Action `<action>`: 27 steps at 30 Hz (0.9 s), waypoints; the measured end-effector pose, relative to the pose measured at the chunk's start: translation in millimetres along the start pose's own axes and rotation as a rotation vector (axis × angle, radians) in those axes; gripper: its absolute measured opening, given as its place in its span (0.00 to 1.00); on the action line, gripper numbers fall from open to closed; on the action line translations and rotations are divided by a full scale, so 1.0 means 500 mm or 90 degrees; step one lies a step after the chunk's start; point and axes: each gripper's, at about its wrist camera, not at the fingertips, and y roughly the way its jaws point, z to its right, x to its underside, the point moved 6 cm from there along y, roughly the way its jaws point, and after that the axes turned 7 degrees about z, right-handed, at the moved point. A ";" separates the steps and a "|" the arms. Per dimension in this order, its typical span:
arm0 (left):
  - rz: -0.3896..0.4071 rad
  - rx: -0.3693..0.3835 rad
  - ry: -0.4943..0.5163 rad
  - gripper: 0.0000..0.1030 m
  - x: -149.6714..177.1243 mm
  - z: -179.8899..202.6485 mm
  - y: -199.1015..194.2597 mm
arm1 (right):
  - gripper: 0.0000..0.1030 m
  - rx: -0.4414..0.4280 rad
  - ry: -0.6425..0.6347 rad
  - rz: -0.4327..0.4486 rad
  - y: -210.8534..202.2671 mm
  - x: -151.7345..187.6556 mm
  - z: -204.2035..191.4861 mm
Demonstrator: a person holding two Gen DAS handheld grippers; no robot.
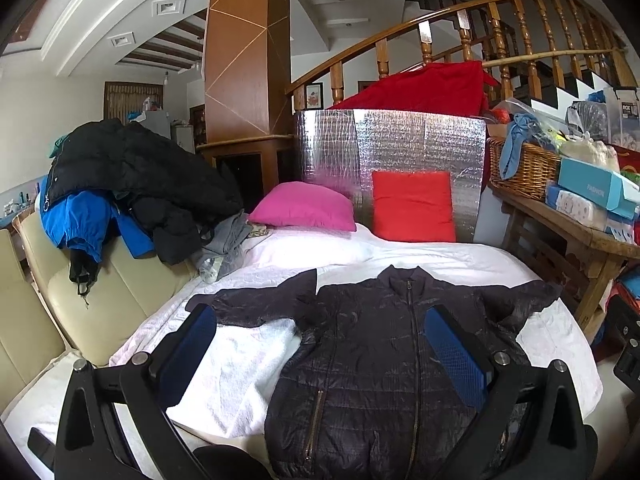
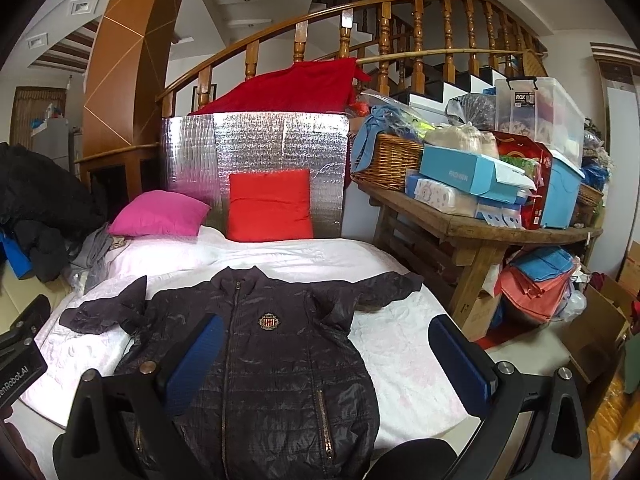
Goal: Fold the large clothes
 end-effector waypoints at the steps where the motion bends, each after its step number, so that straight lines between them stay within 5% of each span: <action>1: -0.001 -0.001 0.000 1.00 0.000 0.001 0.003 | 1.00 0.000 0.000 -0.001 0.002 0.000 -0.001; 19: -0.041 -0.004 0.015 1.00 0.014 0.051 0.111 | 1.00 0.010 -0.008 -0.041 0.108 0.012 0.002; 27: -0.084 -0.002 0.040 1.00 0.039 0.110 0.273 | 1.00 0.029 -0.005 -0.070 0.229 0.013 0.019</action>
